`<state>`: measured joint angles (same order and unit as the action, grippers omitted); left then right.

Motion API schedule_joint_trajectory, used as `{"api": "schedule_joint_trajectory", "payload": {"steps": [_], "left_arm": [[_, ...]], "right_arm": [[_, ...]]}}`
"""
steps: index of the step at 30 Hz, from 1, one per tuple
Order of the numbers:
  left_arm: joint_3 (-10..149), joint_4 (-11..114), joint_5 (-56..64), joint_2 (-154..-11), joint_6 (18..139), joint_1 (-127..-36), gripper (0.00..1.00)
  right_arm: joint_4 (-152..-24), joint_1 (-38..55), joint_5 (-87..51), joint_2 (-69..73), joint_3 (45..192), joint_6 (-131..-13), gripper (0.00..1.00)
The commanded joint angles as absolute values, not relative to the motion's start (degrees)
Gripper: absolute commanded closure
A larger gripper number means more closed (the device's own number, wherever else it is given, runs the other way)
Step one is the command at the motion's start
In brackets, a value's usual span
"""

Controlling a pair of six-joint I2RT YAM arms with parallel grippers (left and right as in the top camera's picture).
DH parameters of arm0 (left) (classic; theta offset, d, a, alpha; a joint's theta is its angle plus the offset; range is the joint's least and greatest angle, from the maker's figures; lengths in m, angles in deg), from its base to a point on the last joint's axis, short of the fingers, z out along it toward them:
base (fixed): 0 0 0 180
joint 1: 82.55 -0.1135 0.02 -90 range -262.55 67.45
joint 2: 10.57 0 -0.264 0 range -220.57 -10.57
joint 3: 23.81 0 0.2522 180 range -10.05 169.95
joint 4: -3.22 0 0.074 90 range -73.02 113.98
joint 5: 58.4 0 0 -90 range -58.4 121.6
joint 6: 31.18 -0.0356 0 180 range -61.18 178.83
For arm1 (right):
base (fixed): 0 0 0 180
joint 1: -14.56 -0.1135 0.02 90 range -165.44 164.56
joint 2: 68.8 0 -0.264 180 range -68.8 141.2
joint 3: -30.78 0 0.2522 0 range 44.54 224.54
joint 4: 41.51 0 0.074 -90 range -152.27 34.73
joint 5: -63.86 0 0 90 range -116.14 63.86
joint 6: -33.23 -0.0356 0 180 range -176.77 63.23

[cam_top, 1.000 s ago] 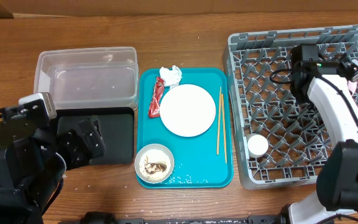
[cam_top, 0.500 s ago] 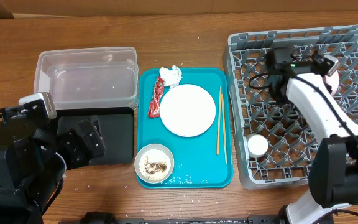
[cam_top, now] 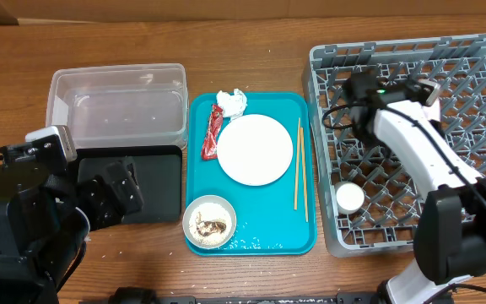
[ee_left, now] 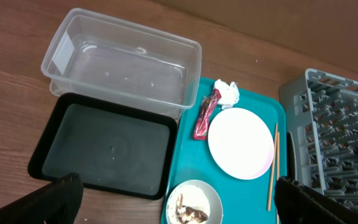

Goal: Sort waste into correct bins and load items into the dishwasher

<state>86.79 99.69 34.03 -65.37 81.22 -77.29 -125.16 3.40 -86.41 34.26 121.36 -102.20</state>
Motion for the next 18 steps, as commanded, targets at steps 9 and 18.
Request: {"api": "schedule_joint_trajectory", "payload": {"steps": [9,18], "left_arm": [[87.2,99.5,35.0,-65.5,82.0,-77.2,0.0],[87.2,99.5,35.0,-65.5,82.0,-77.2,0.0]], "right_arm": [[-130.5,-11.0,-74.1,25.9,130.7,-102.1,0.22],[-127.8,-19.2,-30.7,24.0,131.4,-81.6,0.4]]}}
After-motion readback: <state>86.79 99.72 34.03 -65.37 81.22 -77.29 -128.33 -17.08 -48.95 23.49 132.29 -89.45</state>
